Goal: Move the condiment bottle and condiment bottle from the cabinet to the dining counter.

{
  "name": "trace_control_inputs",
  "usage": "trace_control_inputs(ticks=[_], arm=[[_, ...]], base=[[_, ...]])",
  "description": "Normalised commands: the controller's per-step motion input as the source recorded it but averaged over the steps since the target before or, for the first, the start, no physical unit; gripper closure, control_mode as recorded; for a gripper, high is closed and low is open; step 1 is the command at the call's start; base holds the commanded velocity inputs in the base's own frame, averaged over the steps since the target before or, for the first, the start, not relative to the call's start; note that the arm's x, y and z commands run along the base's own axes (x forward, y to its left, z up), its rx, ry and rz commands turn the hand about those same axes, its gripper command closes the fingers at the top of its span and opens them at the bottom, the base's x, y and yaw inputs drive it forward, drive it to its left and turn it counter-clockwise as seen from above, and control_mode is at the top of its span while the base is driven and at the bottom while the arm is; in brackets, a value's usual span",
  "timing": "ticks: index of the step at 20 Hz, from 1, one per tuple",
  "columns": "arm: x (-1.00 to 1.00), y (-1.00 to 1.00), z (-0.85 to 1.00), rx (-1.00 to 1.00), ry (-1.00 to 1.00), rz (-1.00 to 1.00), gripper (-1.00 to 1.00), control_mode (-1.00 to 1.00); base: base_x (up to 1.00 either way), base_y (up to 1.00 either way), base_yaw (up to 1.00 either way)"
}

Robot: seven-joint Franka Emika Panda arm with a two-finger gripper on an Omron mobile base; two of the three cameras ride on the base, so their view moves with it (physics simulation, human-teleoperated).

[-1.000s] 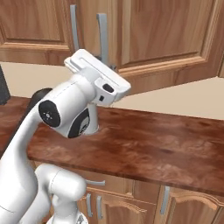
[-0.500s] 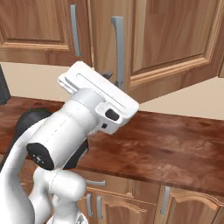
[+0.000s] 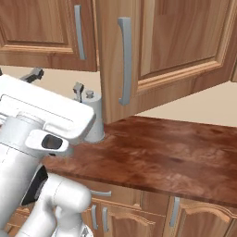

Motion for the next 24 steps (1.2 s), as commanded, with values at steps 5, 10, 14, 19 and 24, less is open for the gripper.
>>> trace_control_inputs(ticks=[5,10,14,19,24], arm=[[-0.11,1.0,0.04,-0.28,0.02,-0.03,-1.0,-1.0],[0.68,1.0,0.0,-0.25,0.22,-0.13,-1.0,-1.0],[0.99,0.77,-0.02,-0.16,0.33,-0.18,-1.0,-1.0],[1.0,0.11,-0.14,0.0,0.22,-0.25,-1.0,-1.0],[0.85,-0.29,-0.22,0.0,0.21,-0.38,-1.0,-1.0]], base=[[0.0,0.0,0.0],[0.0,0.0,0.0],[0.0,0.0,0.0],[0.0,0.0,0.0],[0.0,0.0,0.0]])
